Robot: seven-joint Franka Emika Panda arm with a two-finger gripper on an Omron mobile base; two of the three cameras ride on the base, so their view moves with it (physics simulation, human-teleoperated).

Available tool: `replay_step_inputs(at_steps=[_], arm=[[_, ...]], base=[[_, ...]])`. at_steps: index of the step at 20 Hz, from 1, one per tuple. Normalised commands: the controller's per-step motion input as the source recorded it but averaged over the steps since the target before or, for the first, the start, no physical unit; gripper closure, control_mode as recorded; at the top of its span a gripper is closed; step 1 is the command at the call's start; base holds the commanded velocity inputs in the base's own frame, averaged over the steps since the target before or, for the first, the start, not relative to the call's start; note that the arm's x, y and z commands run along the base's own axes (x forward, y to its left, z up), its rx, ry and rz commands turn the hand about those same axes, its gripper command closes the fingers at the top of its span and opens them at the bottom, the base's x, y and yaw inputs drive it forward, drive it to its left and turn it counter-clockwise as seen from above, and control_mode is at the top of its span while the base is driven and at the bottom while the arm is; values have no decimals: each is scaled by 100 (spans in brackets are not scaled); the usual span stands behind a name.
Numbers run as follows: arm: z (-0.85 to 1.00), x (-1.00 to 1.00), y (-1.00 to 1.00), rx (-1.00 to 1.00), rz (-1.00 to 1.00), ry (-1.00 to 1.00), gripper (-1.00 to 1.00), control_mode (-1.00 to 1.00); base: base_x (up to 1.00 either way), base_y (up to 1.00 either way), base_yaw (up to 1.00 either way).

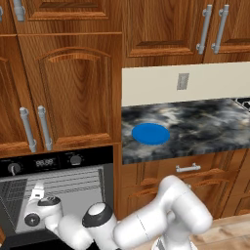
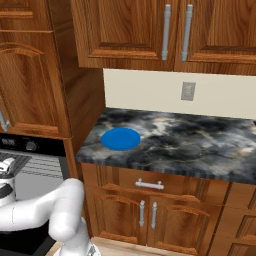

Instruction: Take the fish from the oven and place it on the plate on the counter.

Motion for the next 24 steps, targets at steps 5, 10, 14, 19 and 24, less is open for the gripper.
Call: replay_step_inputs(at_steps=[5, 10, 14, 19, 24], arm=[[-99, 0, -9, 8, -11, -7, -100, -100], [-100, -47, -31, 16, -17, -9, -100, -100], [-100, -59, -33, 20, -20, -13, -100, -100], [-100, -40, -25, 18, -19, -17, -100, -100], [-83, -3, -2, 10, -12, -26, -100, -100]], base=[[0, 0, 0], [0, 0, 0], [0, 0, 0], [0, 0, 0], [0, 0, 0]])
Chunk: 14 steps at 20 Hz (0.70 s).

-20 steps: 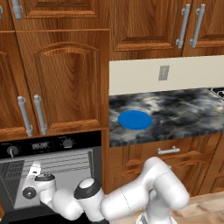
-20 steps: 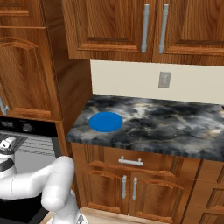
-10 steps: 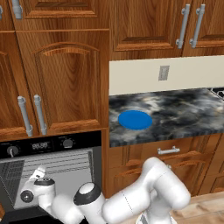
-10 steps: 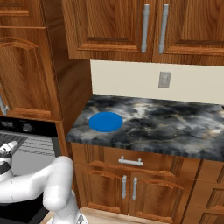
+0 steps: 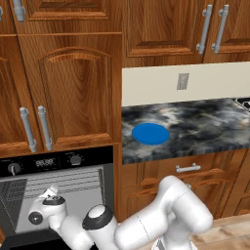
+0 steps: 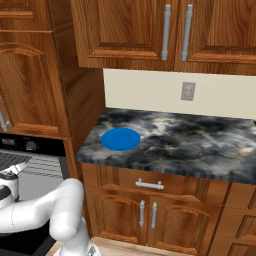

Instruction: Take the fish from the oven and place it on the plate on the counter.

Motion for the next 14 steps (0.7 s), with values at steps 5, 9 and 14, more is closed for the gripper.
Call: replay_step_inputs(at_steps=[5, 9, 14], arm=[[-96, -8, 0, 9, -9, -25, -100, -100], [-100, -31, 0, 4, -8, -10, -100, -100], [-100, -24, 0, 0, -8, -3, -100, -100]], base=[[0, 0, 0], [0, 0, 0], [0, 0, 0]])
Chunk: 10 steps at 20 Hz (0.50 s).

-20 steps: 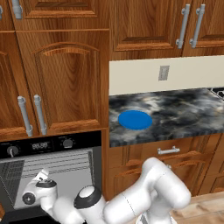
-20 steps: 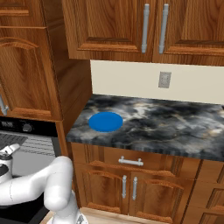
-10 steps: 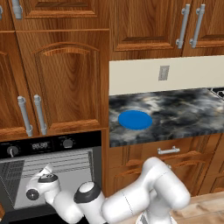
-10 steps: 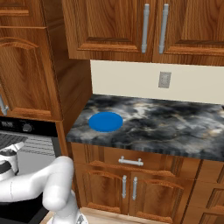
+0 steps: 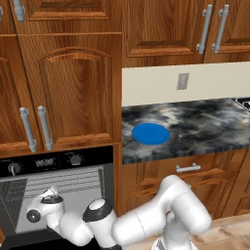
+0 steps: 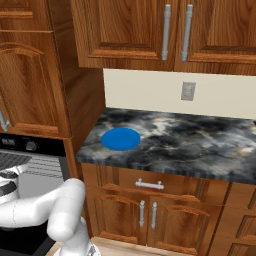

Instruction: Take the fish from the oven and place it on the plate on the counter.

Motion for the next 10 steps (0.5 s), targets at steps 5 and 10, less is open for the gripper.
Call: replay_step_inputs(at_steps=[5, 10], arm=[[-100, -10, 0, 0, -7, -7, -100, -100], [-100, -14, -2, 5, -4, -15, -100, -100]], base=[[0, 0, 0], [0, 0, 0]])
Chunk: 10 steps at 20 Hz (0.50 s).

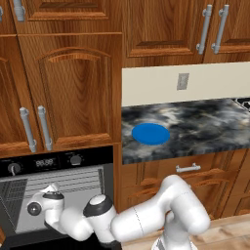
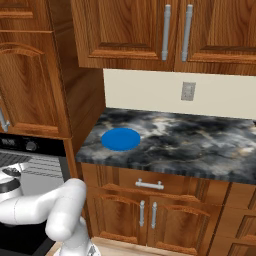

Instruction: Take the fish from the oven and place it on the plate on the counter.

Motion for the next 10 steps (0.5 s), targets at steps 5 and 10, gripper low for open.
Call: replay_step_inputs(at_steps=[5, 10], arm=[[-100, -34, -6, 10, -3, -16, -100, -100], [-100, -29, 0, 5, -3, -14, -100, -100]], base=[[0, 0, 0], [0, 0, 0]])
